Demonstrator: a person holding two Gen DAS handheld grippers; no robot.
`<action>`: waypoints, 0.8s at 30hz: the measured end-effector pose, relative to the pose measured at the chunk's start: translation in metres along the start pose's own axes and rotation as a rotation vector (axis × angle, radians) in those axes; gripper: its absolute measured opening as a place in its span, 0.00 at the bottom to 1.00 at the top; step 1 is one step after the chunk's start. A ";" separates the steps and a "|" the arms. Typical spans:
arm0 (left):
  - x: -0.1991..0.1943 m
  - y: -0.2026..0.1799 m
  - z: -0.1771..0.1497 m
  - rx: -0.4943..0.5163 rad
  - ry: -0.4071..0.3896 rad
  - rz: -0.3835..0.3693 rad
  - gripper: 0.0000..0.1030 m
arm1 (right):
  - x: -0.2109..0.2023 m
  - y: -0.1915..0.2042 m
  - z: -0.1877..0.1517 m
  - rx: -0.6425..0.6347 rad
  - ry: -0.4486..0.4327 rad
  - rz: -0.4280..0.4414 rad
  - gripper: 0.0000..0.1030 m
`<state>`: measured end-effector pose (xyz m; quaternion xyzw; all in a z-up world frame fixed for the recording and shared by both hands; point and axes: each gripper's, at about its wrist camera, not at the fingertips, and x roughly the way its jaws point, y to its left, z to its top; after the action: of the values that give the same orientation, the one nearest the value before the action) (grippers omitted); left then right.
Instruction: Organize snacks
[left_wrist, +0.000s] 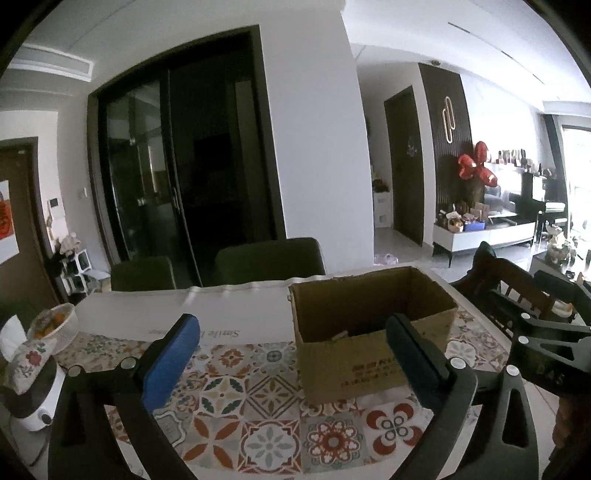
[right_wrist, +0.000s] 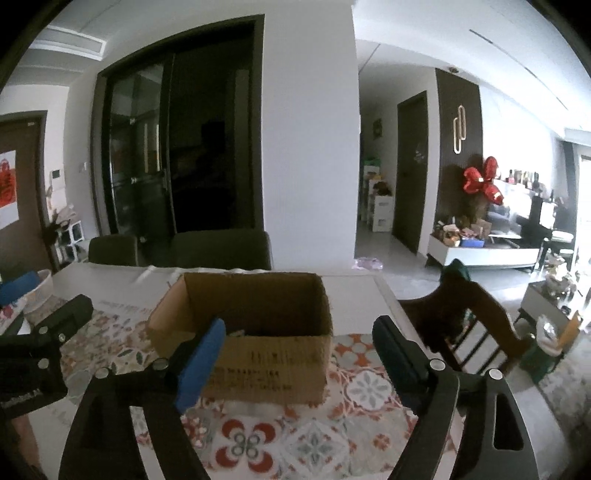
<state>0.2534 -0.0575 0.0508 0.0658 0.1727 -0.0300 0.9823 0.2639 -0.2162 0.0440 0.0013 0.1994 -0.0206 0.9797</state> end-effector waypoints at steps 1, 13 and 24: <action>-0.006 0.001 -0.001 -0.001 -0.002 -0.003 1.00 | -0.006 0.000 -0.002 0.001 -0.001 -0.003 0.82; -0.077 0.000 -0.023 0.027 -0.023 -0.034 1.00 | -0.090 0.008 -0.031 -0.005 -0.023 -0.038 0.87; -0.119 0.007 -0.045 -0.003 0.001 -0.061 1.00 | -0.137 0.014 -0.050 0.012 -0.036 -0.019 0.87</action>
<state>0.1275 -0.0399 0.0503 0.0592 0.1751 -0.0595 0.9810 0.1190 -0.1961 0.0513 0.0051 0.1816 -0.0311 0.9829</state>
